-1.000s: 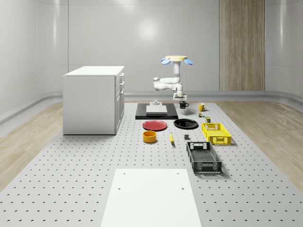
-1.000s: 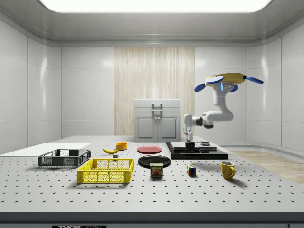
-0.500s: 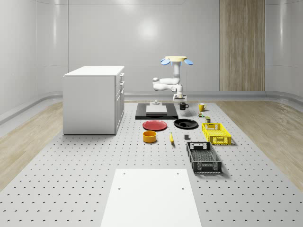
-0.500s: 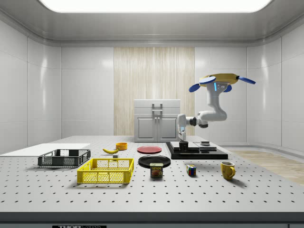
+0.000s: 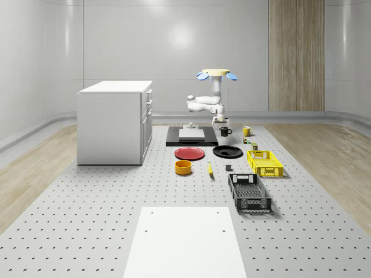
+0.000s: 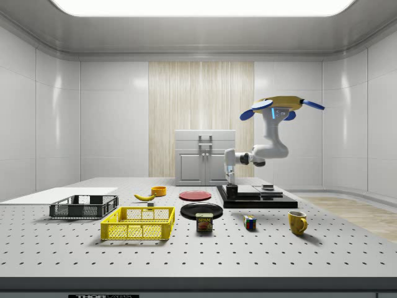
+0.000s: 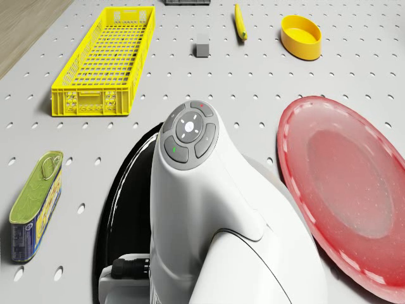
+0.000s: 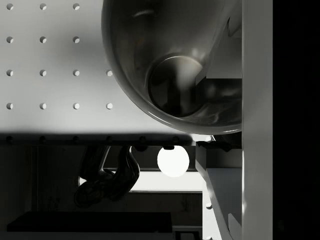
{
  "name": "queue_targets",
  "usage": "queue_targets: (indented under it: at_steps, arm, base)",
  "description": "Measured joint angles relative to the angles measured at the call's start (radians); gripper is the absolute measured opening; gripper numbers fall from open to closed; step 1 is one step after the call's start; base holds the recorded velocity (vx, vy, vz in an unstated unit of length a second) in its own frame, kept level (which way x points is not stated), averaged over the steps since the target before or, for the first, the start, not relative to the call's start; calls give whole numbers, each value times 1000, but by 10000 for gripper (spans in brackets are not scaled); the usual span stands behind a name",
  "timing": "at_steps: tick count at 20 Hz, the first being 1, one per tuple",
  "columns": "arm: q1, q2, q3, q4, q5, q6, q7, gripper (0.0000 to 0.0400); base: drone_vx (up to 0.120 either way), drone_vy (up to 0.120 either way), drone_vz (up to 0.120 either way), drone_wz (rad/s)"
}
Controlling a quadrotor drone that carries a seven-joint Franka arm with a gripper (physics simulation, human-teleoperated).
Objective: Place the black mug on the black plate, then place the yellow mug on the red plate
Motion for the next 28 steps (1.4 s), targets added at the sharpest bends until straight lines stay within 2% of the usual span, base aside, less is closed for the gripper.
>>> queue_targets:
  at_steps: [9, 14, 28]
  arm:
    - [-3, -16, 2, 1, 6, 14, 3, 110]
    - [-5, -23, 2, 1, 10, 22, 4, 110]
    - [-9, -42, 4, 2, 18, 39, 7, 110]
  base:
    - [120, 0, 0, 0]
    - [120, 0, -120, 0]
    - [120, 0, 0, 0]
